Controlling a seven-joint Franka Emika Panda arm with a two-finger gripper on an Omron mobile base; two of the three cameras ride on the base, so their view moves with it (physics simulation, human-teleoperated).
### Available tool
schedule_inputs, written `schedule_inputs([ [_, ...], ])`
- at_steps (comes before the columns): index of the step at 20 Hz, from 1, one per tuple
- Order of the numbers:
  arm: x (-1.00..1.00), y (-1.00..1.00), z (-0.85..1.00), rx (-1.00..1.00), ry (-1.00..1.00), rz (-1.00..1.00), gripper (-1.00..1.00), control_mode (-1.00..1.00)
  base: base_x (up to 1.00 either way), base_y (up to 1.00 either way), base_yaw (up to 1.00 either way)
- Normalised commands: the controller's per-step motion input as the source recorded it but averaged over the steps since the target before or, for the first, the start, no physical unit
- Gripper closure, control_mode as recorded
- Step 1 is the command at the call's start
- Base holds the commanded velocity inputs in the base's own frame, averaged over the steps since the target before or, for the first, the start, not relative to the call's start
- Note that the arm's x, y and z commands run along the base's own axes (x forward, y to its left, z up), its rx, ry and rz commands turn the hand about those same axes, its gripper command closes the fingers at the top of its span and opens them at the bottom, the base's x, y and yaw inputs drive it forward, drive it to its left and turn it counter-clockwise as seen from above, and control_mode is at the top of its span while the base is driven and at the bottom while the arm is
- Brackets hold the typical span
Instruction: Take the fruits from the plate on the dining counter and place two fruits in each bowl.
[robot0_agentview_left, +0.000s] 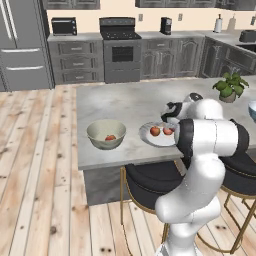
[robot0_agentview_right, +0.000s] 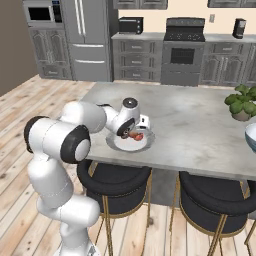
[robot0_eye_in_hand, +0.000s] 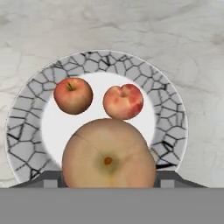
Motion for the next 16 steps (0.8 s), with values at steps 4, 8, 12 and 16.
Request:
schedule_inputs([
  [4, -0.27, 0.95, 0.75, 0.00, 0.02, 0.10, 1.00, -1.00, 0.00, 0.00, 0.00],
  [8, -0.04, 0.96, 0.69, 0.01, 0.03, 0.16, 1.00, -1.00, 0.00, 0.00, 0.00],
  [12, 0.00, 0.69, 0.82, 0.06, 0.08, 0.18, 1.00, -1.00, 0.00, 0.00, 0.00],
  [16, 0.05, 0.99, 0.17, 0.00, 0.12, 0.18, 1.00, -1.00, 0.00, 0.00, 0.00],
])
